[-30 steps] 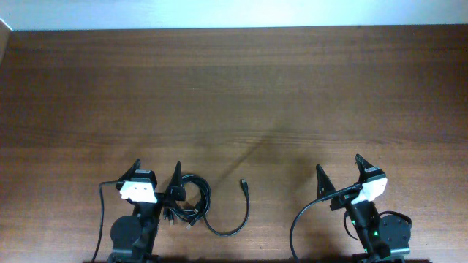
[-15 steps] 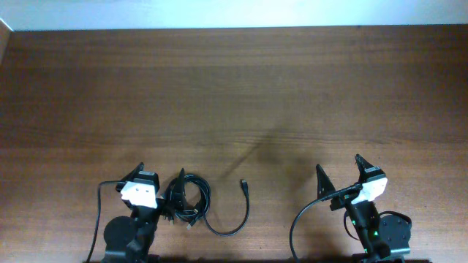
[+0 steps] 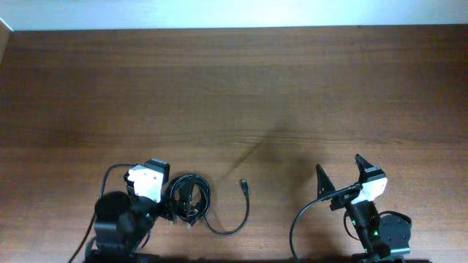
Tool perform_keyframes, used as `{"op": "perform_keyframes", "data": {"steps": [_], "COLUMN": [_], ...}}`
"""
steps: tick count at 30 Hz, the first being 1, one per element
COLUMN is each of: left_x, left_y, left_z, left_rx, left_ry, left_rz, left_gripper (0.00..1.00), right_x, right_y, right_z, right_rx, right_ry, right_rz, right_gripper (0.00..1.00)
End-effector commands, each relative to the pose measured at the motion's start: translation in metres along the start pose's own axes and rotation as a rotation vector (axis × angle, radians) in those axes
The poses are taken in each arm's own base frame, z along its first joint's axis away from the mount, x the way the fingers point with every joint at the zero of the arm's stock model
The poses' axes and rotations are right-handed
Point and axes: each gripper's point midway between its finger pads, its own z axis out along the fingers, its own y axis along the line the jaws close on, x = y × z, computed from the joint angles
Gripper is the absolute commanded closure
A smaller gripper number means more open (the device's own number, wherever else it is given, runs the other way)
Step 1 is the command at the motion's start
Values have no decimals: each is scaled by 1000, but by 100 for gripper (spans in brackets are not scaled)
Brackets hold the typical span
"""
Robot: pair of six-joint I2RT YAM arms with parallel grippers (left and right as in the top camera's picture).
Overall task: Untangle cables
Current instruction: 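Lower the left gripper onto the black cable coil and grasp it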
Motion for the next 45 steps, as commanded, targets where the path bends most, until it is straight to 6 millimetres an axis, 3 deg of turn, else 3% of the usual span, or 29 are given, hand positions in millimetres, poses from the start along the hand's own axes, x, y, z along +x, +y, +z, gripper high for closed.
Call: {"op": "perform_keyframes", "data": {"steps": [1, 6, 14, 18, 23, 29, 33, 38, 45], "left_x": [-11, 1, 47, 72, 92, 93, 93, 95, 95], "left_y": [0, 4, 12, 14, 31, 36, 36, 62, 63], "left_z": [-1, 11, 32, 40, 47, 64, 66, 63, 62], "left_rx": [6, 21, 57, 71, -2, -1, 3, -139, -128], "left_ry": [93, 278, 663, 794, 895, 880, 876, 897, 901], "left_rz": [39, 12, -53, -96, -84, -81, -81, -12, 17], "left_gripper": [1, 1, 1, 1, 1, 1, 1, 1, 1], "right_x": [4, 4, 4, 4, 4, 4, 4, 4, 4], "right_y": [-4, -4, -4, -4, -4, -4, -4, -4, -4], "right_z": [0, 0, 0, 0, 0, 0, 0, 0, 0], "right_rx": [19, 19, 19, 19, 19, 19, 19, 19, 19], "right_ry": [7, 7, 7, 7, 7, 7, 7, 7, 7], "right_rz": [3, 3, 3, 3, 3, 3, 3, 3, 3], "right_gripper": [1, 1, 1, 1, 1, 1, 1, 1, 1]}}
